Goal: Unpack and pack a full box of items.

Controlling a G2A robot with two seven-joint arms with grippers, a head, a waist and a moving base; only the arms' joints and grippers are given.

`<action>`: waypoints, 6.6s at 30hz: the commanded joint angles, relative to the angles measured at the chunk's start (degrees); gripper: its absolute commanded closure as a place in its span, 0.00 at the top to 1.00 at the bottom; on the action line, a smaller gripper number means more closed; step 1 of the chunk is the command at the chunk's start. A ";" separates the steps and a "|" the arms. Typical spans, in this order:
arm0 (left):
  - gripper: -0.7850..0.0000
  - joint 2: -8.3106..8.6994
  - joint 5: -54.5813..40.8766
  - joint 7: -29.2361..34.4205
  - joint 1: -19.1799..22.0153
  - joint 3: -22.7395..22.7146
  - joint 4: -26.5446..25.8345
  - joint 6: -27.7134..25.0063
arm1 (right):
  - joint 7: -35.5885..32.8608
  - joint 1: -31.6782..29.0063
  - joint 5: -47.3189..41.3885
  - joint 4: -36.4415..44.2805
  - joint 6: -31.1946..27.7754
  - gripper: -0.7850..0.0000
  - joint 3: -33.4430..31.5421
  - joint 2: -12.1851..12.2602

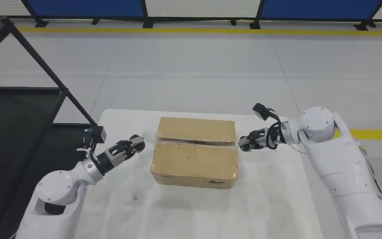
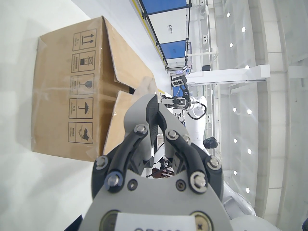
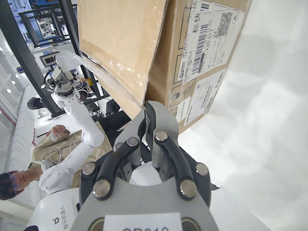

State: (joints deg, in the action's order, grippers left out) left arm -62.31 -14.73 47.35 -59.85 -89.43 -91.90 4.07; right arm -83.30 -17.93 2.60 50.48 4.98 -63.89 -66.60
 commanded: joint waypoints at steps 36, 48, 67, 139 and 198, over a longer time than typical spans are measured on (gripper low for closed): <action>0.00 1.05 -1.11 -0.87 0.83 1.76 1.45 0.23 | 0.94 2.32 -3.40 -5.17 -4.10 0.49 3.48 0.30; 0.00 1.43 -1.49 -1.23 0.58 1.62 1.29 0.30 | 1.16 2.22 -3.81 -4.74 -4.09 0.71 3.98 0.73; 0.00 1.94 -2.06 -1.63 0.08 1.67 1.06 0.04 | 4.90 1.17 -6.91 -3.69 -6.37 1.00 0.40 2.50; 0.00 2.01 -2.15 -1.79 -0.06 1.77 0.91 0.01 | 24.77 -7.30 -1.78 17.78 -0.29 0.00 10.81 1.20; 1.00 2.84 -5.56 -6.95 -5.64 -4.77 -2.96 -2.23 | 28.67 -1.92 -3.53 8.90 -3.79 0.00 18.27 -5.93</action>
State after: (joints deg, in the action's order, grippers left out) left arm -59.52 -20.00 40.72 -64.99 -93.57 -94.61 2.10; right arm -54.77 -19.87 -1.02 59.25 1.03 -45.62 -72.46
